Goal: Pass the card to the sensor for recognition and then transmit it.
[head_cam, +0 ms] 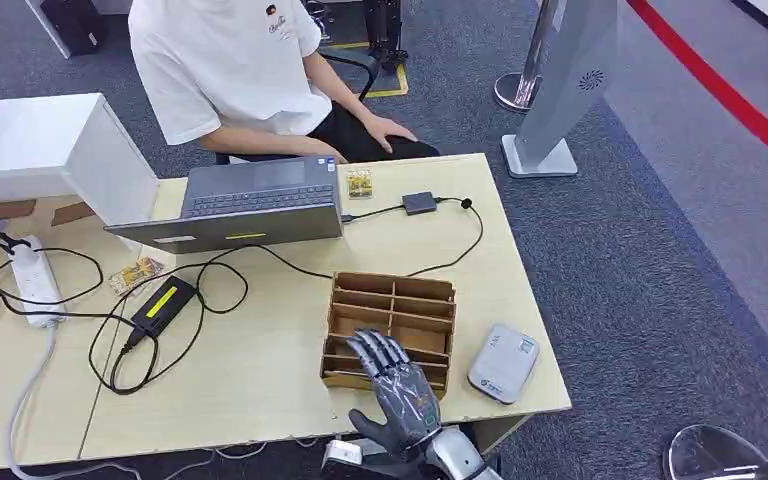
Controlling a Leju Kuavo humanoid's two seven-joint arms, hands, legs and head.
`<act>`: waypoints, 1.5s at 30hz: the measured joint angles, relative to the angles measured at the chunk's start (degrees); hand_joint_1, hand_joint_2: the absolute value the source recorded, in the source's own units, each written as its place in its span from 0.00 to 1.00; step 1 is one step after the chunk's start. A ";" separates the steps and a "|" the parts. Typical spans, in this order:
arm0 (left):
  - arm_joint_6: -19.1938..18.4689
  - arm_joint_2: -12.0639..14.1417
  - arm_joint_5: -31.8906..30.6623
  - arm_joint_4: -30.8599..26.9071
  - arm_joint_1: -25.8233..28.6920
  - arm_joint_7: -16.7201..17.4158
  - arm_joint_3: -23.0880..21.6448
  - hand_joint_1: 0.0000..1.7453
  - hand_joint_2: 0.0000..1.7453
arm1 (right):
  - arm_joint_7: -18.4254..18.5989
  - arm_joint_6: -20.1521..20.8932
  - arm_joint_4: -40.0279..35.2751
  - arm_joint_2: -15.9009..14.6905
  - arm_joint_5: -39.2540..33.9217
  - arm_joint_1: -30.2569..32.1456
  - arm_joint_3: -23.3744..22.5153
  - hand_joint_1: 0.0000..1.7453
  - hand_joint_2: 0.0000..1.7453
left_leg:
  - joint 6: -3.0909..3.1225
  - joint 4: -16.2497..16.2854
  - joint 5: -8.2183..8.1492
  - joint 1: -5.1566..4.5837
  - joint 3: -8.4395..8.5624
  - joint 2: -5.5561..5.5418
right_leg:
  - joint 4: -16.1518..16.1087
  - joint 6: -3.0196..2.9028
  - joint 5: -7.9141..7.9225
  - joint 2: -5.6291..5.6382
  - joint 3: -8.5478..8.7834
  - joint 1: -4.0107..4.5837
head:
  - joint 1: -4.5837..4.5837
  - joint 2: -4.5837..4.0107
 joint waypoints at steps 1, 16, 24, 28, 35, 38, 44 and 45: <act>-0.07 0.00 0.07 0.00 0.00 0.00 0.02 0.00 1.00 | -0.11 -0.24 0.00 0.00 0.00 -0.04 -0.07 1.00 1.00 | 0.00 0.00 0.00 0.00 0.01 0.00 | 0.00 0.00 0.00 0.00 0.00 0.00 | 0.00 0.00; -0.74 -0.04 2.25 0.00 -0.02 -0.13 1.14 0.00 1.00 | -1.16 -1.75 -0.66 -0.07 -1.62 -0.47 -1.01 0.82 1.00 | 0.00 0.00 0.00 0.00 0.14 0.01 | 0.00 0.00 -0.01 0.01 0.12 0.00 | 0.00 -0.02; -1.01 -0.04 2.93 0.00 -0.03 -0.35 1.97 0.00 1.00 | -1.23 -1.64 -1.53 -0.28 -1.99 -0.26 -1.51 0.77 1.00 | 0.00 0.00 0.00 0.00 0.25 0.01 | -0.02 0.01 -0.01 0.00 0.24 0.00 | 0.00 -0.02; 0.09 -0.07 3.63 0.00 -0.07 -1.12 2.49 0.00 1.00 | -1.64 -1.70 -1.97 -0.42 -2.05 0.23 -1.99 0.77 1.00 | 0.00 0.00 0.00 0.00 0.27 0.01 | -0.02 0.01 -0.01 0.00 0.27 0.00 | 0.00 -0.02; 0.61 -0.07 4.18 0.00 -0.07 -1.03 3.54 0.00 1.00 | -1.86 -1.33 -3.17 -0.42 -3.00 0.74 -3.06 0.77 1.00 | 0.00 0.00 0.00 0.00 0.26 -0.01 | -0.02 0.01 -0.01 -0.02 0.27 0.00 | 0.00 0.00; 0.48 -0.07 4.42 0.00 -0.07 -0.96 3.85 0.00 1.00 | -2.30 -0.28 -5.01 -0.63 -4.59 1.39 -3.96 0.77 1.00 | 0.00 0.00 0.00 0.00 0.25 0.00 | -0.02 0.01 0.00 -0.01 0.27 0.00 | -0.02 -0.02; 0.02 -0.09 4.61 0.00 -0.06 -0.68 4.52 0.00 1.00 | -2.45 3.32 -8.94 -1.18 -7.28 1.74 -5.88 0.77 1.00 | 0.00 0.01 0.00 0.00 0.23 0.00 | -0.02 0.00 0.00 0.00 0.24 -0.01 | 0.00 0.00; -0.04 -0.09 4.61 0.00 -0.07 -0.61 4.57 0.00 1.00 | -2.45 3.63 -9.27 -1.25 -7.45 1.75 -5.99 0.77 1.00 | 0.00 0.01 0.00 0.00 0.23 0.00 | -0.02 0.00 0.00 0.00 0.24 0.00 | 0.00 -0.02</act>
